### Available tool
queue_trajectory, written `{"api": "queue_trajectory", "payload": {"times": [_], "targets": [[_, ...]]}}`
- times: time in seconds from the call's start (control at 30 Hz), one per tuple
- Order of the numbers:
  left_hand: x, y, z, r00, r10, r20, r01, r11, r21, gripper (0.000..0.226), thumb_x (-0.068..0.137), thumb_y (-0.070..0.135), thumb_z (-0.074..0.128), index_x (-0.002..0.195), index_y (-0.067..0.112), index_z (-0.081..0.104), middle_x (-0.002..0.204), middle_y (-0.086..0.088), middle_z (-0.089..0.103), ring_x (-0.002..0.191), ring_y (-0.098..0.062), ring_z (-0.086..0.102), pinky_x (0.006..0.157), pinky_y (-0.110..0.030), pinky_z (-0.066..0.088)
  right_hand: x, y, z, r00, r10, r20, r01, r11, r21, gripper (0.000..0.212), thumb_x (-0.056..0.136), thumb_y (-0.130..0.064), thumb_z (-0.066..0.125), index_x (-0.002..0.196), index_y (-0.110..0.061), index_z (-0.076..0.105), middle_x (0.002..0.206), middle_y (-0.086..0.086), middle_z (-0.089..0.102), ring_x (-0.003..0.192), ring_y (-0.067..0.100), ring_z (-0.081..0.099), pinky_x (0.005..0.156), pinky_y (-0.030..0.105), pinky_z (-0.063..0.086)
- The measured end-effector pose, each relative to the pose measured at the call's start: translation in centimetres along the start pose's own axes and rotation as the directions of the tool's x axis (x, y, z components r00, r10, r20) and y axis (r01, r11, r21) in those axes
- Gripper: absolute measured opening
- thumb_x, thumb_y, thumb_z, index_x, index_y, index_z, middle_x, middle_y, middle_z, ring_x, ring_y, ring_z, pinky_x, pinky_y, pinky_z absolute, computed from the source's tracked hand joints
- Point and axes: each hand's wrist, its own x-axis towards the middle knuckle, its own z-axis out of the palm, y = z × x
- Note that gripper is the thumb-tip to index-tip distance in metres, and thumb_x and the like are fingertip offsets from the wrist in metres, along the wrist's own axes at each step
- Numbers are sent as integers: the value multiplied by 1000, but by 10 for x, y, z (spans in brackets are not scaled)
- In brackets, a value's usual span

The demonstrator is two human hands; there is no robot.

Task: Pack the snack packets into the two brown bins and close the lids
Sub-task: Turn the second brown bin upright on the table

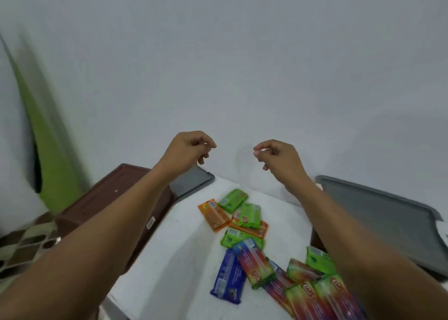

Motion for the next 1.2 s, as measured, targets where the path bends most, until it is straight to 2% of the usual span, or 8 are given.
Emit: {"api": "queue_trajectory", "payload": {"times": [0.13, 0.37, 0.53, 0.67, 0.8, 0.93, 1.07, 1.2], "targets": [[-23, -22, -83, 998, -53, 25, 50, 994, 92, 17, 93, -2, 62, 92, 9, 75, 68, -7, 64, 55, -11, 59, 54, -20, 47, 18, -20, 79, 992, -16, 126, 18, 1000, -12, 4, 85, -21, 74, 88, -23, 76, 69, -3, 65, 59, 15, 61, 59, 22, 46], [-64, -65, -214, 906, -273, 325, 129, 906, 402, 10, 83, 8, 81, 88, 11, 73, 66, -6, 66, 57, -10, 55, 54, -22, 44, 45, -47, 216, 942, -56, 332, 77, 996, -51, 9, 82, -19, 76, 85, -28, 78, 69, -8, 67, 61, 4, 59, 62, 22, 46], [-86, -100, -252, 769, -509, 386, 163, 741, 652, 43, 74, 22, 90, 96, 18, 54, 76, 1, 63, 60, -13, 58, 55, -28, 45, 60, -42, 284, 882, 48, 469, 8, 993, -115, 24, 81, -6, 74, 97, -24, 76, 87, 0, 73, 79, 11, 68, 65, 17, 48], [-99, -121, -265, 742, -582, 332, 99, 586, 805, 62, 66, 41, 93, 96, 31, 40, 90, 13, 53, 76, -6, 51, 60, -27, 37, 69, -30, 320, 875, 137, 464, -53, 981, -189, 31, 80, -27, 80, 109, -32, 72, 110, -2, 67, 101, 17, 67, 81, 26, 50], [-109, -148, -267, 751, -579, 318, 51, 531, 846, 75, 61, 51, 93, 104, 27, 35, 91, 12, 50, 79, -12, 50, 61, -27, 39, 74, -29, 337, 879, 173, 445, -20, 945, -328, 52, 88, -40, 72, 136, -24, 59, 136, 4, 57, 125, 23, 56, 106, 37, 45], [-108, -163, -264, 807, -536, 245, 98, 532, 841, 80, 57, 54, 93, 105, 24, 35, 94, 3, 58, 81, -16, 57, 66, -36, 49, 80, -27, 344, 839, 289, 461, 4, 844, -536, 69, 94, -49, 61, 149, -12, 43, 154, 9, 42, 139, 27, 42, 115, 40, 34], [-112, -177, -274, 754, -643, 134, 270, 490, 828, 97, 47, 83, 80, 109, 14, 53, 95, -6, 69, 77, -24, 66, 73, -41, 59, 80, -26, 343, 813, 347, 467, 21, 784, -621, 59, 97, -53, 55, 138, -11, 57, 141, 9, 56, 128, 27, 52, 108, 41, 42], [-125, -195, -283, 681, -691, 242, 513, 686, 516, 79, 52, 72, 82, 97, 7, 74, 78, -10, 77, 73, -41, 74, 66, -44, 63, 76, -22, 336, 810, 342, 476, -22, 830, -558, 50, 94, -55, 58, 125, -18, 69, 123, 4, 67, 108, 24, 63, 91, 38, 54]]}}
